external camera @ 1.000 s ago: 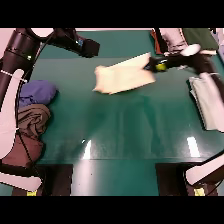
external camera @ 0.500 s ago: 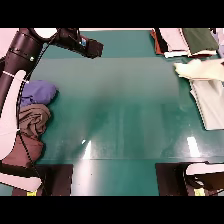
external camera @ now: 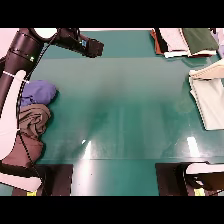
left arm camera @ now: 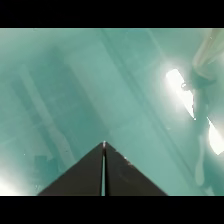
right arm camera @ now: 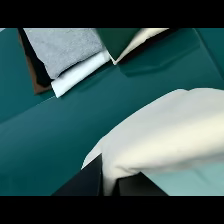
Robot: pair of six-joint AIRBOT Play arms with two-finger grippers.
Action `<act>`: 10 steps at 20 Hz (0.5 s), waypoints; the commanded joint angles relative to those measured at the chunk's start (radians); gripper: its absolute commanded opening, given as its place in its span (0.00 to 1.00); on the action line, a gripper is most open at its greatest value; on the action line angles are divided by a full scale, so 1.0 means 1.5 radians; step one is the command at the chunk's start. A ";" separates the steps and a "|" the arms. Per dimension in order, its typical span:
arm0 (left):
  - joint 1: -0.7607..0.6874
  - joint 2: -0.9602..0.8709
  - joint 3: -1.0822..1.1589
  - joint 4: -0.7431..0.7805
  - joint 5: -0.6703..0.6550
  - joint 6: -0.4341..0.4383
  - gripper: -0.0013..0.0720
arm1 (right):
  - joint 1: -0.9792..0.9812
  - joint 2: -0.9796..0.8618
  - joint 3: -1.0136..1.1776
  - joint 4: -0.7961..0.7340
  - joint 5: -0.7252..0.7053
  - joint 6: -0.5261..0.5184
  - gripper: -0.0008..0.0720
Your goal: Fold the shirts.
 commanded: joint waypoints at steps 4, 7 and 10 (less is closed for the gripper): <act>0.000 -0.001 0.000 0.000 0.000 0.000 0.05 | -0.022 0.028 0.046 -0.019 0.116 0.010 0.03; 0.000 -0.001 0.000 0.001 -0.002 0.001 0.05 | -0.026 0.081 -0.036 -0.120 0.128 0.018 0.03; 0.000 -0.001 0.000 0.001 -0.004 0.005 0.05 | -0.051 0.136 -0.161 -0.180 0.138 0.023 0.04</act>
